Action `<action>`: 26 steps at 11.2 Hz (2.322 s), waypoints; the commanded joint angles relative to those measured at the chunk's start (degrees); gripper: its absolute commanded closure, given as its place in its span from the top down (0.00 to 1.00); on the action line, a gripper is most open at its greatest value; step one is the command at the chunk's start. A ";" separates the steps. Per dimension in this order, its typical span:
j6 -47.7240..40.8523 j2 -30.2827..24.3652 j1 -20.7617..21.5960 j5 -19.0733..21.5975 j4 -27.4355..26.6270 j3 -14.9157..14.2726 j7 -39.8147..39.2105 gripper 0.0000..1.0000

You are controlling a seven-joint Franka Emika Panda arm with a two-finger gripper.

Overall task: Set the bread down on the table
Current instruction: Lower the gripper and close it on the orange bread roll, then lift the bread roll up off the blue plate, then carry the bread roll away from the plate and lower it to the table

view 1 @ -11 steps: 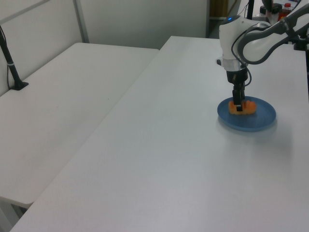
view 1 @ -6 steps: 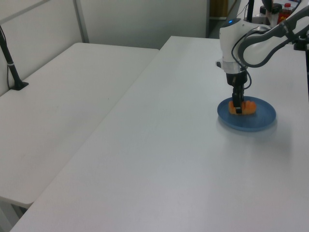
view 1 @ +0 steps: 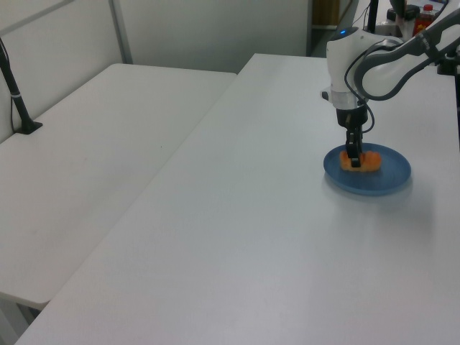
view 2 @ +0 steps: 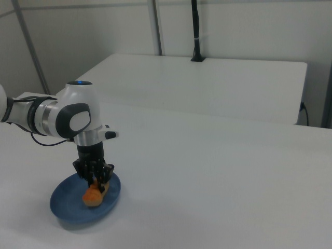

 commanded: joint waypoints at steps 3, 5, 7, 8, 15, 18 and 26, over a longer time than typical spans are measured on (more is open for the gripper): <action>0.77 -2.43 0.61 -1.26 -0.56 0.01 0.79 0.15; -0.19 -4.53 0.35 -1.26 -0.39 0.01 0.70 0.09; -6.14 -8.40 -0.70 -1.18 2.14 -0.43 0.18 0.07; -9.83 -8.76 -1.32 -1.09 5.29 -0.87 -0.96 0.06; -23.91 -10.52 -0.01 2.76 17.70 -1.68 -1.96 0.06; -24.11 -10.00 3.06 3.22 18.77 7.19 9.37 0.09; -9.98 -1.14 18.79 5.50 17.54 20.65 35.73 0.12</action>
